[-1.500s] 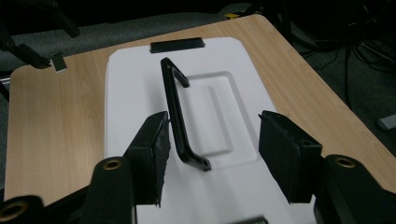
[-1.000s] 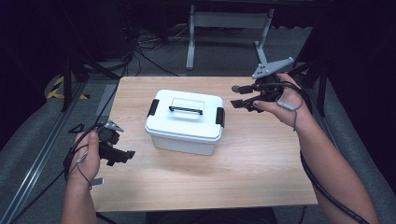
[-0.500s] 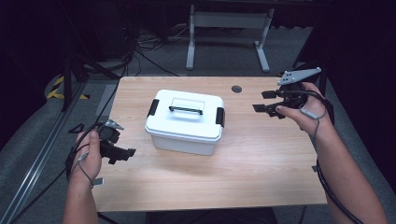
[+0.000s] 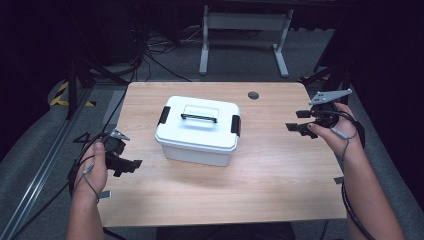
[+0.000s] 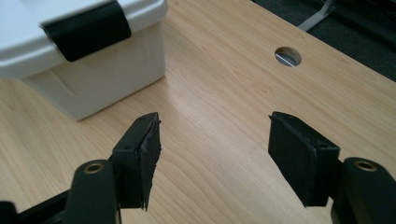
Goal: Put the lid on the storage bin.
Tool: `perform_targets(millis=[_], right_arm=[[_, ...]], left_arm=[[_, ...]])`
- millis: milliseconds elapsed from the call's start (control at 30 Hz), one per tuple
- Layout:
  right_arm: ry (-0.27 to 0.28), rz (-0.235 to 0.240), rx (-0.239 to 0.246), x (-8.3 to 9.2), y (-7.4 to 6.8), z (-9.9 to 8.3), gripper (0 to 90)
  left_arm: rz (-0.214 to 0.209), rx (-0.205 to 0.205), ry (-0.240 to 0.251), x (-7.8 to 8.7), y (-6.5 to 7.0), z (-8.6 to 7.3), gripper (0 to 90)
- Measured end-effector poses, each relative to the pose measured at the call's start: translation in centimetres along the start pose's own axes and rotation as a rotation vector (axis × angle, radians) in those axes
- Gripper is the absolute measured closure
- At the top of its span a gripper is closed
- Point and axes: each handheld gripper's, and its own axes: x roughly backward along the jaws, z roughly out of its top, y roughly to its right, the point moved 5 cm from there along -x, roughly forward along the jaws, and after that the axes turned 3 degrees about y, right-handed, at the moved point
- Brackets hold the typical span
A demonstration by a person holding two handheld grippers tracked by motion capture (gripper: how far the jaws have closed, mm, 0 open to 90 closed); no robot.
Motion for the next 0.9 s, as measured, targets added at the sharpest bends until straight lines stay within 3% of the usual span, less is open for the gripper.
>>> perform_targets(millis=[167, 200, 233, 267, 300, 433, 667, 900], right_arm=[[0.063, 0.024, -0.081, -1.1, 0.7, -2.9, 35.9], [0.028, 0.028, -0.090, -1.8, 0.9, -3.6, 34.9], [0.028, 0.028, -0.090, -1.8, 0.9, -3.6, 34.9], [-0.021, 0.026, -0.070, -2.4, 1.1, -4.3, 35.2], [-0.034, 0.020, -0.063, -2.7, 1.2, -4.7, 35.1], [-0.062, 0.024, -0.102, -3.8, 1.3, -6.0, 33.9], [-0.134, 0.022, -0.115, -5.7, 1.4, -7.9, 32.7], [-0.163, 0.027, -0.138, -6.6, 1.5, -9.2, 31.9]], left_arm=[[0.000, -0.032, 0.006, 0.0, 0.0, -0.1, 21.7], [-0.002, -0.040, 0.008, -0.1, 0.0, 0.0, 21.4], [-0.002, -0.040, 0.008, -0.1, 0.0, 0.0, 21.1], [-0.001, -0.043, 0.010, -0.2, 0.0, 0.0, 21.1], [0.001, -0.033, 0.007, -0.3, 0.2, 0.0, 21.1], [-0.014, -0.038, 0.000, -0.5, 0.3, 0.0, 18.5], [-0.022, -0.031, -0.007, -0.7, 0.2, -0.1, 19.0], [-0.030, -0.025, -0.026, -1.0, 0.2, -0.3, 18.9]])
